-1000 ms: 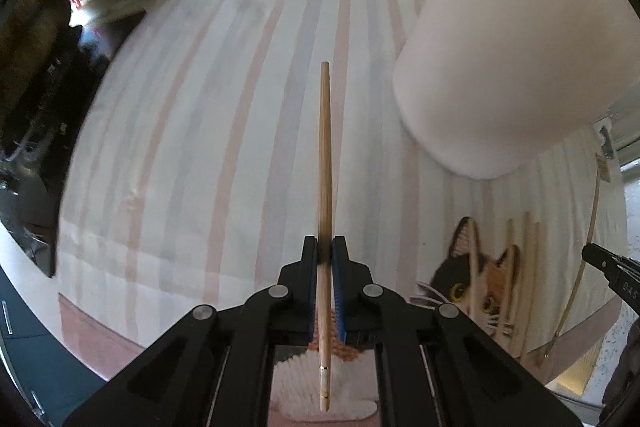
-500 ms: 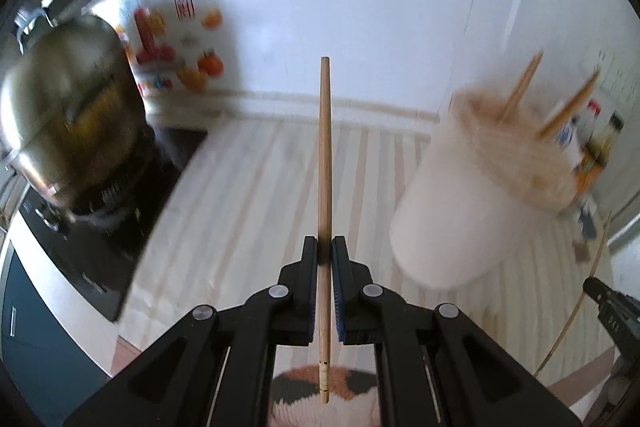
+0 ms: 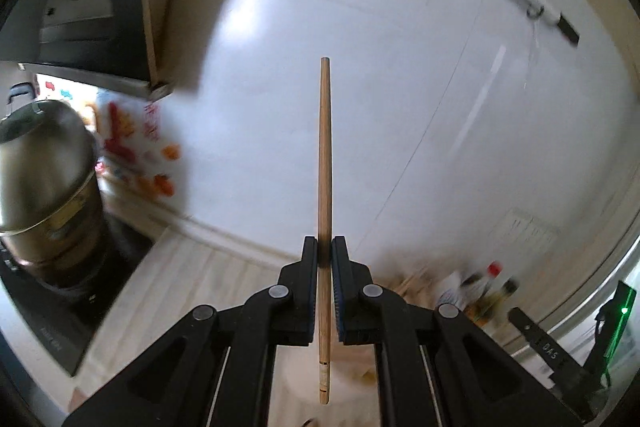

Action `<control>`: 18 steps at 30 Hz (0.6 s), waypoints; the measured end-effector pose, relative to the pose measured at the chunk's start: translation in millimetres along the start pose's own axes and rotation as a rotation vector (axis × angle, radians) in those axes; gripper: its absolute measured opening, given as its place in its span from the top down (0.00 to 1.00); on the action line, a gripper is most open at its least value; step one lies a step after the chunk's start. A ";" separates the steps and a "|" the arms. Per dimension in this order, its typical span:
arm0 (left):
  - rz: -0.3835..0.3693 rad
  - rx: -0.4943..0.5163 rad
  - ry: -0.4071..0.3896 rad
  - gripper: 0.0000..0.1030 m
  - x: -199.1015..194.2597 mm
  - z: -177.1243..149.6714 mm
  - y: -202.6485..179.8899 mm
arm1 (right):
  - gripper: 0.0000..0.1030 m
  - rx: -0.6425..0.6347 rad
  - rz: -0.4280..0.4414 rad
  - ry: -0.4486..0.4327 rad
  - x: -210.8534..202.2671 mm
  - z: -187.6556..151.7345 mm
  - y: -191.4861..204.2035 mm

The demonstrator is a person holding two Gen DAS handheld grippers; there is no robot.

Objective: Organize utensils
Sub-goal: 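Lower the left chopstick into the holder while the right tool inserts and releases its own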

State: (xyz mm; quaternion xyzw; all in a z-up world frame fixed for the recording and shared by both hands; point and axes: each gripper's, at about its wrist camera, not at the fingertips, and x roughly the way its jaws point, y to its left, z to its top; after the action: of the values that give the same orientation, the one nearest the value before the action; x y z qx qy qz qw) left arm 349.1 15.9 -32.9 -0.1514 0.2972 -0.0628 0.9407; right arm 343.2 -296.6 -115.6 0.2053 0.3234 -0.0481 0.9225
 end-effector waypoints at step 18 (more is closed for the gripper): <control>-0.099 -0.001 0.081 0.96 160.5 -19.2 -32.9 | 0.94 0.190 0.032 -0.050 88.8 41.8 7.1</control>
State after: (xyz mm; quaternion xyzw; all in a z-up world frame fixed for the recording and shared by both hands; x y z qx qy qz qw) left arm 468.0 -53.4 -123.9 -0.1639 0.3272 -0.1153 0.9235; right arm 438.7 -303.4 -138.3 0.2959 0.2907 -0.0688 0.9073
